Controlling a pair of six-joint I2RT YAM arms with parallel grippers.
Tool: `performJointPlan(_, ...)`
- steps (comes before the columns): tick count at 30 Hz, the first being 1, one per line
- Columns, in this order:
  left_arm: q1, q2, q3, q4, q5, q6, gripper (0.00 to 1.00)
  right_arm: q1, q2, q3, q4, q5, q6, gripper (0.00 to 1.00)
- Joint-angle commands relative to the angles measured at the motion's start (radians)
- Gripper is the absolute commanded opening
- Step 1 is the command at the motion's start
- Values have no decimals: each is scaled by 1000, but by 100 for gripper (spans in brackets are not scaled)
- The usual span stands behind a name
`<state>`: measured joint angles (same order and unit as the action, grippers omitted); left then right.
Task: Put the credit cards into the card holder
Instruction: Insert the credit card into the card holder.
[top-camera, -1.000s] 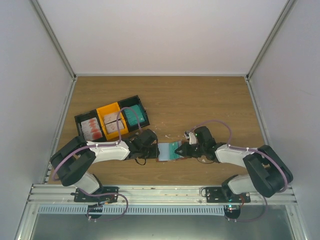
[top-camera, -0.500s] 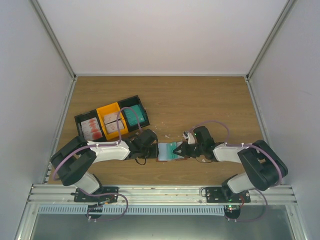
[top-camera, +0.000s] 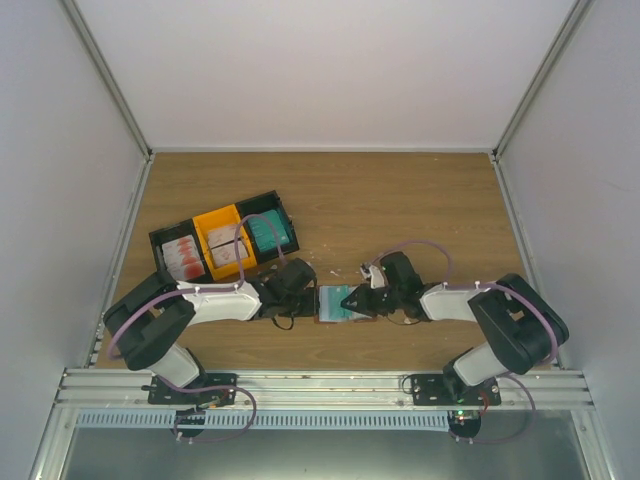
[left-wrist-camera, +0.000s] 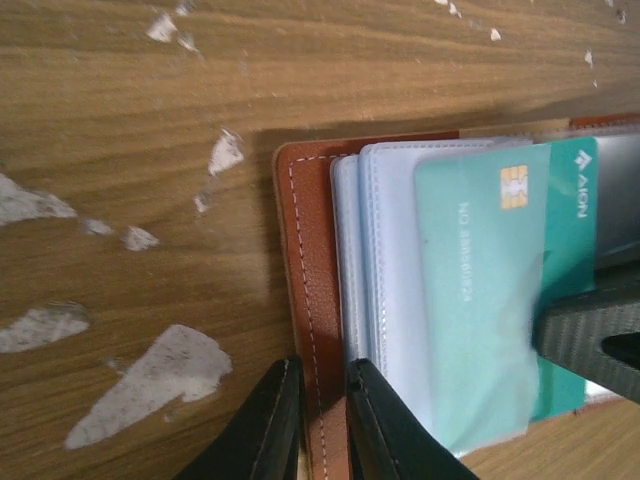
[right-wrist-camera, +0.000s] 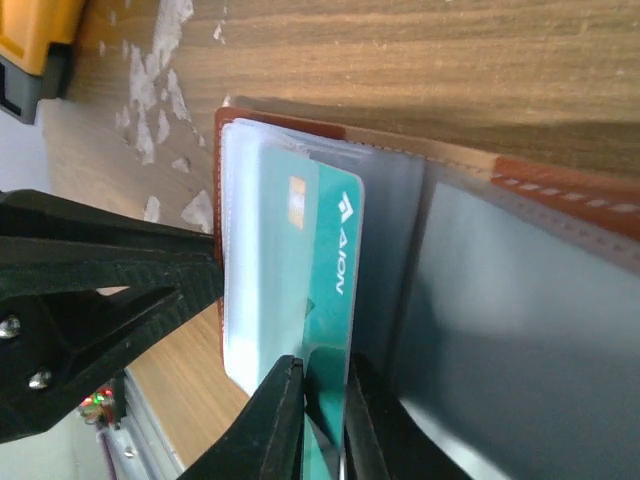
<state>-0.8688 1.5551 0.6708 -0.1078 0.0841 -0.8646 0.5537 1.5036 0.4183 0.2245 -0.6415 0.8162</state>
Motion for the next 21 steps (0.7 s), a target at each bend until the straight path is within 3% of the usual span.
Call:
performJointPlan(1,-27,40,-37,-15,35,-1,16,46,-17,27,-120,118,-25,21)
performJointPlan(8,-27,35,-36,-6,38,4,16,107,-64,88,-276,283,-66,40)
performJointPlan(21,-27,40,-30,33,67,30,16,271,40,242,-469,543,-94,44)
